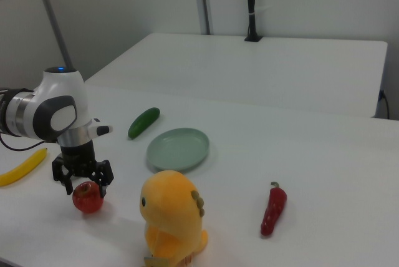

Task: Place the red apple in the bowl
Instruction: 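Close the gripper around the red apple and lift it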

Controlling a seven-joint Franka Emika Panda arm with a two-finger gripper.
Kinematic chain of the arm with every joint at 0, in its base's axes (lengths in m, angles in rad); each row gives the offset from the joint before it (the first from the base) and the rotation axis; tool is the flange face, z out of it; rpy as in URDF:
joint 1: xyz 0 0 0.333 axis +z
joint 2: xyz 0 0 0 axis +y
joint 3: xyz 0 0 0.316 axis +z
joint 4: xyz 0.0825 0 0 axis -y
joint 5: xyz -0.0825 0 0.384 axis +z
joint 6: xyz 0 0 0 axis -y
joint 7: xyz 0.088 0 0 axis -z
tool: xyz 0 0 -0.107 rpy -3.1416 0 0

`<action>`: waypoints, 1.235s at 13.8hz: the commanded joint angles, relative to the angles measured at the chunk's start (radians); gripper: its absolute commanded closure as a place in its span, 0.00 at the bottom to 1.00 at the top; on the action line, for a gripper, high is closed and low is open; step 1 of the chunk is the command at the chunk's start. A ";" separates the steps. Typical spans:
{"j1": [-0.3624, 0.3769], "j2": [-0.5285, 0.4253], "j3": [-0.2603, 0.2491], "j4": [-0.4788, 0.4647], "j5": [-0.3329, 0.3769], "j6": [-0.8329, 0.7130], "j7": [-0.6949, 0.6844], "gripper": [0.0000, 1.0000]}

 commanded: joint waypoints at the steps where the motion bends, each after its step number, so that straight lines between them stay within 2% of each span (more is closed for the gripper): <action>1: 0.019 0.017 -0.007 -0.005 0.004 0.026 -0.013 0.01; 3: 0.026 0.032 -0.007 -0.003 0.001 0.046 -0.018 0.09; 4: 0.026 0.043 -0.007 -0.003 0.001 0.073 -0.018 0.17; 6: 0.026 0.051 -0.007 -0.002 0.001 0.076 -0.018 0.39; 9: 0.026 0.051 -0.007 -0.002 0.001 0.076 -0.018 0.45; 17: 0.026 0.026 -0.007 0.006 0.001 0.061 -0.009 0.44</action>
